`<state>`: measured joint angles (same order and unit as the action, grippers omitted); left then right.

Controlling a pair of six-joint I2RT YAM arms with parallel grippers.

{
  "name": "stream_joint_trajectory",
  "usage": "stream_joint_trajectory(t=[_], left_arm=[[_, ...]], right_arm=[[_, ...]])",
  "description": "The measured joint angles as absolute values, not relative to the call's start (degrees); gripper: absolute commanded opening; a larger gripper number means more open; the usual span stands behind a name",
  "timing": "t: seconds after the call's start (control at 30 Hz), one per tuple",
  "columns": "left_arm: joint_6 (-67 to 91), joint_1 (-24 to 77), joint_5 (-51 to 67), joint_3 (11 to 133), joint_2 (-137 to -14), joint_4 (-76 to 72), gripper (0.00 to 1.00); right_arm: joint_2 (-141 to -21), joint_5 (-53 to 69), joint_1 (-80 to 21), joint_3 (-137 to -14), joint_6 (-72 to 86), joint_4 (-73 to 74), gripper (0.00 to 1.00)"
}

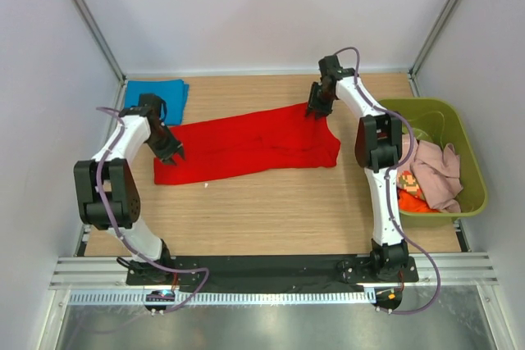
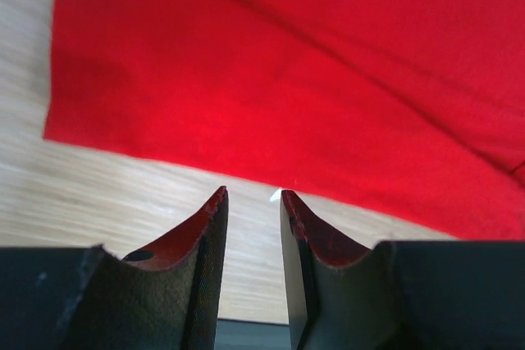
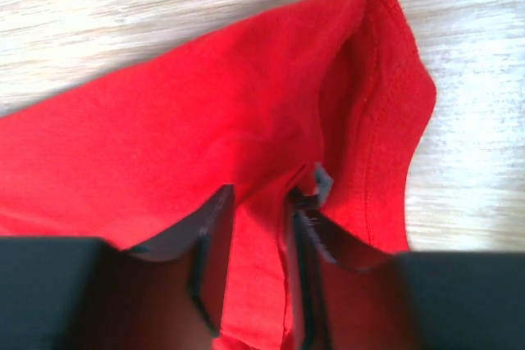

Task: Fold and stack the t-shirts
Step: Fold the tshirt

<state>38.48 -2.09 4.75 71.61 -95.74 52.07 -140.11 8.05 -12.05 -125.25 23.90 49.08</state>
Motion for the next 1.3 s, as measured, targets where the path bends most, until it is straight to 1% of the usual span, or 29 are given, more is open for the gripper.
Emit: stream_joint_trajectory(t=[0.03, 0.07, 0.13, 0.17, 0.2, 0.37, 0.63, 0.8, 1.13, 1.3], left_arm=[[38.41, -2.55, 4.62, 72.75, -96.75, 52.12, 0.33], [38.3, -3.2, 4.21, 74.08, -98.15, 52.12, 0.31], [38.06, -4.43, 3.62, 76.6, -101.67, 52.12, 0.27], [37.87, -4.93, 3.16, 77.45, -103.5, 51.94, 0.26], [37.58, -5.32, 2.74, 77.84, -105.23, 51.79, 0.26], [37.04, -6.17, 1.08, 76.79, -109.58, 51.68, 0.26], [36.99, -6.13, -0.95, 76.31, -109.65, 51.44, 0.25], [36.99, -6.13, -1.48, 76.16, -109.65, 51.24, 0.25], [37.01, -6.13, -1.21, 75.53, -109.65, 50.89, 0.25], [37.01, -6.13, -1.26, 75.53, -109.65, 50.87, 0.25]], right_arm=[[-140.33, 8.1, -12.05, -125.4, 24.18, 49.08, 0.31], [-140.53, 8.1, -12.05, -125.54, 24.45, 49.06, 0.21], [-140.57, 8.16, -12.03, -125.73, 25.41, 49.04, 0.12], [-140.57, 8.21, -12.05, -125.97, 26.02, 48.88, 0.03], [-140.57, 8.23, -12.05, -126.19, 26.57, 48.73, 0.01], [-140.25, 8.38, -12.05, -126.45, 32.25, 47.13, 0.01], [-136.53, 10.68, -12.03, -126.45, 43.16, 43.68, 0.01], [-131.83, 12.32, -12.03, -123.5, 47.79, 40.47, 0.01], [-129.8, 13.65, -11.97, -121.01, 50.24, 38.19, 0.01], [-129.75, 11.66, -11.86, -119.9, 50.35, 39.27, 0.01]])
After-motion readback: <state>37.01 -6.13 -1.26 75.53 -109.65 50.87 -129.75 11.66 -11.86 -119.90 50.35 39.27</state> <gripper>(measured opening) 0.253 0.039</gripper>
